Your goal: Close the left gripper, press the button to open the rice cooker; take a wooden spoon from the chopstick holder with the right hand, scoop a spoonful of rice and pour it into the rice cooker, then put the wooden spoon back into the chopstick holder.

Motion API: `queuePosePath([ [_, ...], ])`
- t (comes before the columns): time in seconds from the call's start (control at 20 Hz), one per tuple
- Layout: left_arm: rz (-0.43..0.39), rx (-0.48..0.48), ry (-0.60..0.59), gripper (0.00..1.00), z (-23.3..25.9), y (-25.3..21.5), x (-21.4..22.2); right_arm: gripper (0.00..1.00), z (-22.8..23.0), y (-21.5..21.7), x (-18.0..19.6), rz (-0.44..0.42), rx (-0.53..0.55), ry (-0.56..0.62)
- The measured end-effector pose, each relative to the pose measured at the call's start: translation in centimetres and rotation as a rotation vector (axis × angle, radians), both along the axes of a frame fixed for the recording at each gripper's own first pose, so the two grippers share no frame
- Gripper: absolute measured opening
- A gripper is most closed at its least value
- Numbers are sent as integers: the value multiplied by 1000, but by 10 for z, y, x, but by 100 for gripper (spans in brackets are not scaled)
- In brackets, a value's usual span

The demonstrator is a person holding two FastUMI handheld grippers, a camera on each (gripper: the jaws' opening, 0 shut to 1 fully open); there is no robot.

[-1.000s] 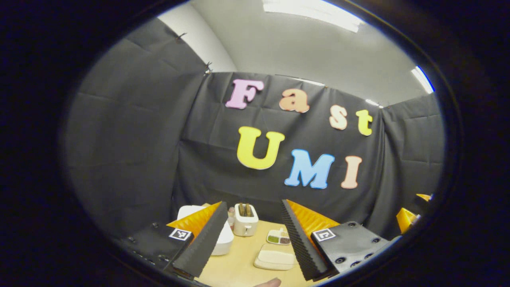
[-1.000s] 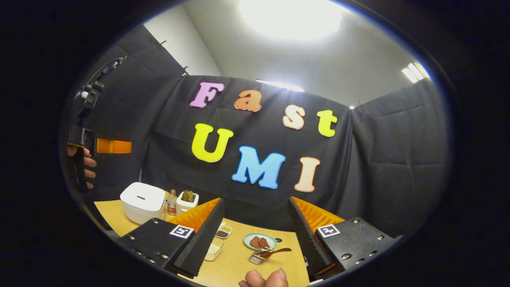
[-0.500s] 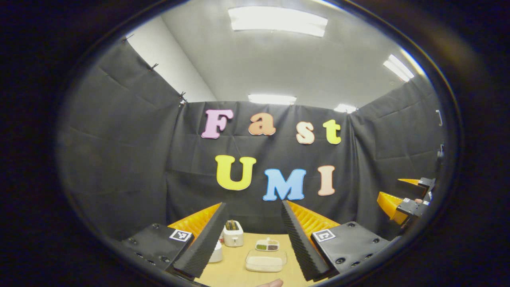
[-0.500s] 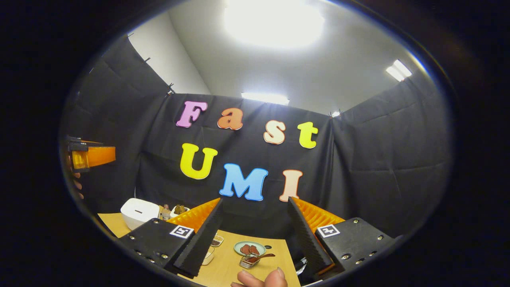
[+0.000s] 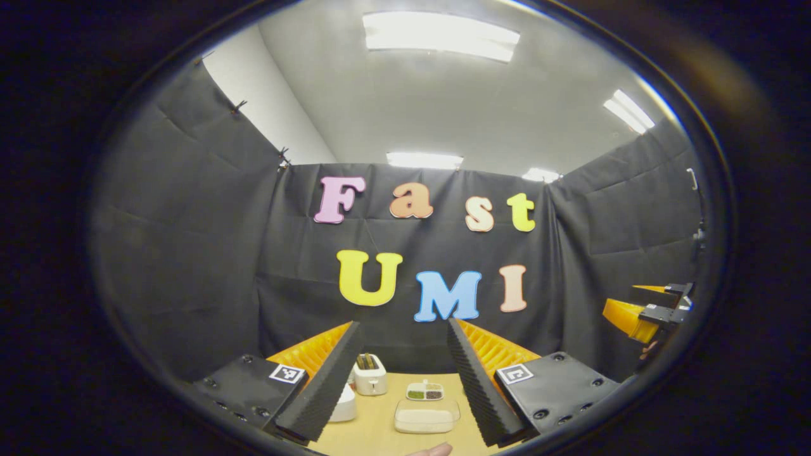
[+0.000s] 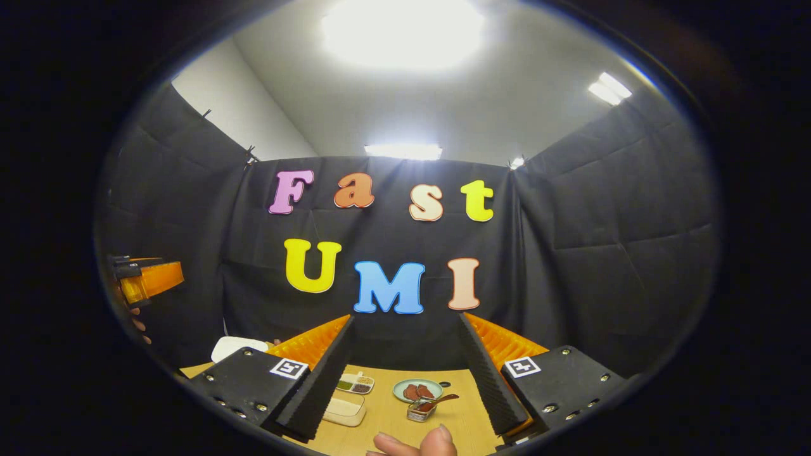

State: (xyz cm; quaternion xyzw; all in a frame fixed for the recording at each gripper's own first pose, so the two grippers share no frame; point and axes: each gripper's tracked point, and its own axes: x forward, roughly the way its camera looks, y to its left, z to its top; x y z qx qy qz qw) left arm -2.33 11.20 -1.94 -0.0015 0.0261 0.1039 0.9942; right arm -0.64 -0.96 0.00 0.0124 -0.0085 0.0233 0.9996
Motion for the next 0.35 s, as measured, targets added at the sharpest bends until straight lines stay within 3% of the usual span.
queuePosePath([
  [0.35, -25, 1, -11, 89, -2, 5, 1, 97, -4, 8, -1, -6, 22, 31],
])
